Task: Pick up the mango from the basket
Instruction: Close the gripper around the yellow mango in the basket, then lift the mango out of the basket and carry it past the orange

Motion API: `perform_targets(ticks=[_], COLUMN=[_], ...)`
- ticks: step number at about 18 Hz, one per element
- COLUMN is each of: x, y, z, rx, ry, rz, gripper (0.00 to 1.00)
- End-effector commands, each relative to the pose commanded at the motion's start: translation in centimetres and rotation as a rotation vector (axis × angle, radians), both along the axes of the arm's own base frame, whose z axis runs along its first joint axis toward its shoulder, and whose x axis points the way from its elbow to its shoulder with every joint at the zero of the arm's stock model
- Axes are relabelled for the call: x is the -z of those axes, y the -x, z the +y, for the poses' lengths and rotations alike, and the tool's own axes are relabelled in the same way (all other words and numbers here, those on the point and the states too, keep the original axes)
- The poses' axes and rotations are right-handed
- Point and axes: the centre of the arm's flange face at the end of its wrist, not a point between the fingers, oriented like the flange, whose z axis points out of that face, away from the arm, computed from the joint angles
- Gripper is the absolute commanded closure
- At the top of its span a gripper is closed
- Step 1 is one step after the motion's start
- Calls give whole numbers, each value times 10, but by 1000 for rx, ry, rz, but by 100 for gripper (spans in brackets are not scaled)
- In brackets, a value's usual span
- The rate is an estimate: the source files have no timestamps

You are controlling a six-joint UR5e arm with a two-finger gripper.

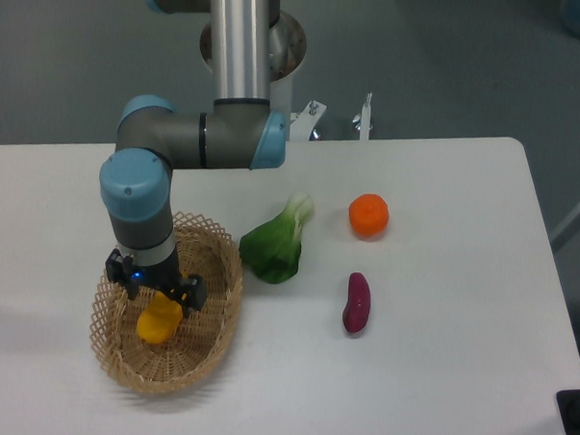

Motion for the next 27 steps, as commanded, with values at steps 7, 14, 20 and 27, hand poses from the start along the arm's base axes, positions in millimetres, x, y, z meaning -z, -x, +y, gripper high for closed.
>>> perform_targets(ticks=[7, 14, 20, 27], x=[18, 2, -14, -85], y=[1, 6, 18, 62], z=[5, 6, 2, -21], rx=[7, 4, -7, -50], ry=[26, 0, -19, -108], rz=[-6, 8, 21, 81], gripper=[0, 54, 58, 60])
